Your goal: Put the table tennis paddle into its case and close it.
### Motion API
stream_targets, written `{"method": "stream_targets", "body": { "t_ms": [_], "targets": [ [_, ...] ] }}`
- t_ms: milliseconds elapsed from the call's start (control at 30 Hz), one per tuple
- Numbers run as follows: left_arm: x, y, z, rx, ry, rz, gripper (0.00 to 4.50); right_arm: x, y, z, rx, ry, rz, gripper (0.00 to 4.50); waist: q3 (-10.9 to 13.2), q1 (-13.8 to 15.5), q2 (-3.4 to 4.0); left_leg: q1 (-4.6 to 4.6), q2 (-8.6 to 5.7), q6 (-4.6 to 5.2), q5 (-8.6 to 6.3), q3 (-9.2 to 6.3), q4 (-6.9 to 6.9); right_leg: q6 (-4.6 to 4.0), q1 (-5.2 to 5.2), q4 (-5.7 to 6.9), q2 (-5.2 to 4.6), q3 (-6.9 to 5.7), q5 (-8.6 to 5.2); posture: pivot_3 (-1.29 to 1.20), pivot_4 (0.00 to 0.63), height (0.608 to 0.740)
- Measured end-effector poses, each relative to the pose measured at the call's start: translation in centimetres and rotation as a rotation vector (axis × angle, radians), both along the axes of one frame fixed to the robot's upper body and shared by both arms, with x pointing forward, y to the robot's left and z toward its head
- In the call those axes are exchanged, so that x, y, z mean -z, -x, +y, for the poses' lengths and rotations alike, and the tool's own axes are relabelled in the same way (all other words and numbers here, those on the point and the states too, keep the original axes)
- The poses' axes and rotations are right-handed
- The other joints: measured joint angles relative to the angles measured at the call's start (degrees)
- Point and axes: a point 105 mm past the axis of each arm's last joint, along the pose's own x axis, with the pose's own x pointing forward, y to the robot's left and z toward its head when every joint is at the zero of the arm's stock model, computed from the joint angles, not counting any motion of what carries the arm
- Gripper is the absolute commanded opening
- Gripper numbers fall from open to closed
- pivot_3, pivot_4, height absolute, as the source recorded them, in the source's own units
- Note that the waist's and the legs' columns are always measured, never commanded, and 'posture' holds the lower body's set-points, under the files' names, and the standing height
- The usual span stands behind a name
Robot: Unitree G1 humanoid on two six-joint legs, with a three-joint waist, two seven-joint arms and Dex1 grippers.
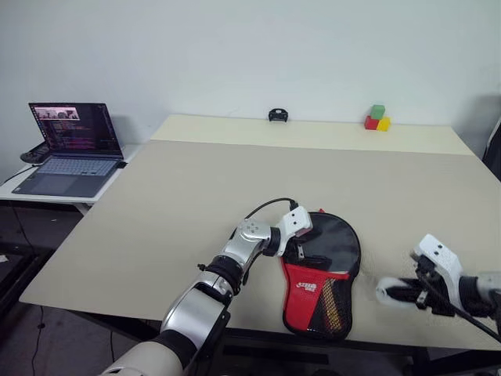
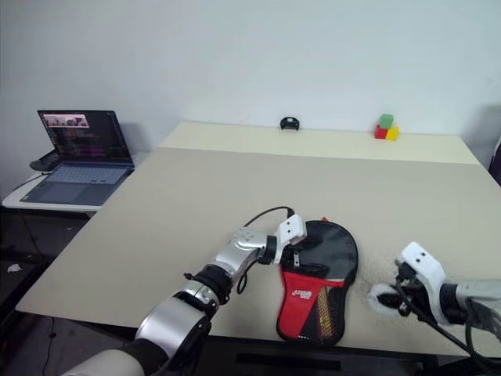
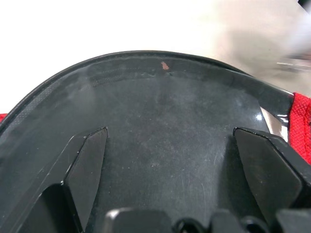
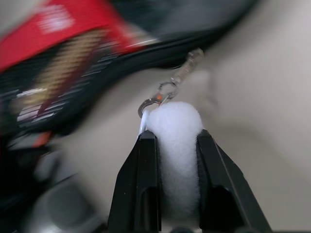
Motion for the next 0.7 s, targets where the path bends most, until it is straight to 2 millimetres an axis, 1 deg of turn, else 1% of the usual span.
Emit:
{"method": "stream_targets", "body": {
  "t_ms": [167,333,533,700],
  "targets": [
    [0.0,0.3,-0.5,0.017,0.0,0.0,4.5,0.5,2.0,0.1,-0.03,0.021,0.036,0.46,0.0,0.3,0.0,-0.02,-0.04,0.0,-0.01,-0.25,-0.06,0.02,0.23,-0.31,0.0,-0.18,-0.02,0.0,0.15,0.74],
    [0.0,0.6,-1.0,0.038,0.002,-0.003,4.5,1.1,3.6,0.5,-0.056,0.018,0.066,0.44,0.0,1.1,0.02,0.0,-0.09,0.1,-0.08,-0.35,-0.09,0.06,0.45,-0.66,0.0,-0.29,-0.04,0.0,0.15,0.74],
    [0.1,0.8,-1.3,0.049,0.001,-0.005,4.5,1.7,5.5,1.7,-0.116,0.001,0.104,0.44,0.0,1.7,0.03,0.01,-0.1,0.18,-0.15,-0.43,-0.09,0.07,0.61,-0.9,-0.01,-0.39,-0.04,0.0,0.15,0.74],
    [0.1,0.8,-1.3,0.049,-0.001,-0.004,4.5,2.2,6.3,3.2,-0.144,-0.044,0.113,0.44,-0.1,1.7,-0.01,0.02,-0.11,0.18,-0.15,-0.47,-0.09,0.07,0.63,-0.91,-0.01,-0.42,-0.04,0.0,0.15,0.74]
  ]
}}
